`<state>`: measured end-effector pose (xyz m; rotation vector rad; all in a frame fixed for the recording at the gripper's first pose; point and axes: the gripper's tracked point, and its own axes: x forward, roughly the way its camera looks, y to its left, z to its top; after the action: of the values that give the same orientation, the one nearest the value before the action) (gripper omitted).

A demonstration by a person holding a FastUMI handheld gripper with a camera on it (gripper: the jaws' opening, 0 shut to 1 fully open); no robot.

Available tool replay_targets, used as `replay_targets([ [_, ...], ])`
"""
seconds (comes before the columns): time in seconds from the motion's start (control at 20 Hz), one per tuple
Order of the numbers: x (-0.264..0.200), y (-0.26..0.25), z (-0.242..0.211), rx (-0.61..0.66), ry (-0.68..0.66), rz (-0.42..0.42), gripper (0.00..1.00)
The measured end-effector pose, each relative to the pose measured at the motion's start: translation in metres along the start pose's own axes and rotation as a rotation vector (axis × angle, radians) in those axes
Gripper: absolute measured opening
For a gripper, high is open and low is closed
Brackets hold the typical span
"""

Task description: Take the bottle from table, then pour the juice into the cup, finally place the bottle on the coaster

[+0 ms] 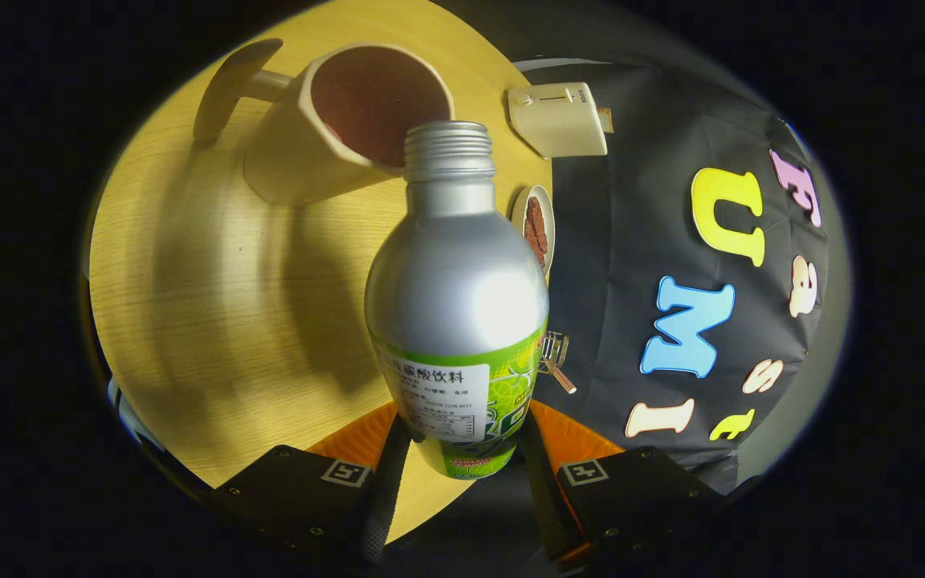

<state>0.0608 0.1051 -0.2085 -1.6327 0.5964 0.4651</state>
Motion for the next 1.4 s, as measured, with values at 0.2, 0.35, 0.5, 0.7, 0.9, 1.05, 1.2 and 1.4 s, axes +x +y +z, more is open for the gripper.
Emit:
replay_targets([
  [0.2,0.000,-0.002,0.001,-0.059,0.009,-0.008,0.72],
  [0.35,-0.002,-0.003,0.001,-0.073,0.017,-0.006,0.72],
  [0.5,-0.002,-0.007,0.002,-0.103,0.024,-0.010,0.72],
  [0.7,-0.005,-0.009,-0.001,-0.147,0.045,-0.017,0.71],
  [0.9,-0.005,-0.014,-0.002,-0.174,0.056,-0.019,0.71],
  [1.05,-0.008,-0.017,-0.001,-0.192,0.057,-0.022,0.71],
  [1.2,-0.008,-0.019,0.000,-0.211,0.065,-0.023,0.71],
  [1.4,-0.010,-0.021,0.000,-0.238,0.076,-0.024,0.71],
])
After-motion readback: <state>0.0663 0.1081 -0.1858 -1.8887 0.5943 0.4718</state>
